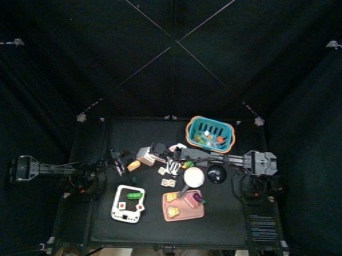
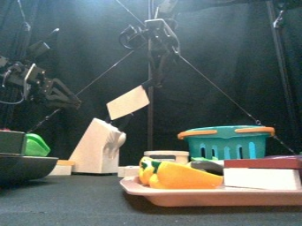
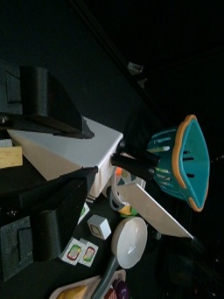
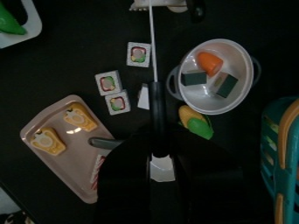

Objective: Place cleaver back in holder

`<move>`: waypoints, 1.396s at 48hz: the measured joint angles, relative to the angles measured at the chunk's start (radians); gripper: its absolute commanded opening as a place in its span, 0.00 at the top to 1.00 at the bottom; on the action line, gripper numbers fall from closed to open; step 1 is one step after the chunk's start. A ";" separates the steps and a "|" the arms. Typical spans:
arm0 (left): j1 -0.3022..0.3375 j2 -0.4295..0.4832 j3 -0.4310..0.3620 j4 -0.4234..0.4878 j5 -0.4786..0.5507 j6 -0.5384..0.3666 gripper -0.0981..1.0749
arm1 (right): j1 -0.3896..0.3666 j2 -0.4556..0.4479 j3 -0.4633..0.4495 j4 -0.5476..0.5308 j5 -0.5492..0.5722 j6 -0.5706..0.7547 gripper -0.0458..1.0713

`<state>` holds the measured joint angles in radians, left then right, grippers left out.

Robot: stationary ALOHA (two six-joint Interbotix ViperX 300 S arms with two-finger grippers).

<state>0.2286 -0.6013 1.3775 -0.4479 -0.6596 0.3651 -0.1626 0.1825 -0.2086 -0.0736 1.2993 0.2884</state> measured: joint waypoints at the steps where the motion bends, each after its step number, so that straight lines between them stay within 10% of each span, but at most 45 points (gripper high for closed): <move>1: 0.002 0.000 0.002 -0.002 0.002 0.000 0.28 | -0.003 0.005 -0.003 0.009 0.002 -0.008 0.62; 67: 0.012 -0.002 0.006 -0.012 0.017 -0.002 0.28 | -0.023 0.120 -0.126 0.032 0.103 -0.063 0.62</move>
<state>0.2408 -0.6029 1.3837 -0.4602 -0.6427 0.3636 -0.1856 0.3022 -0.3344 -0.0414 1.4021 0.2255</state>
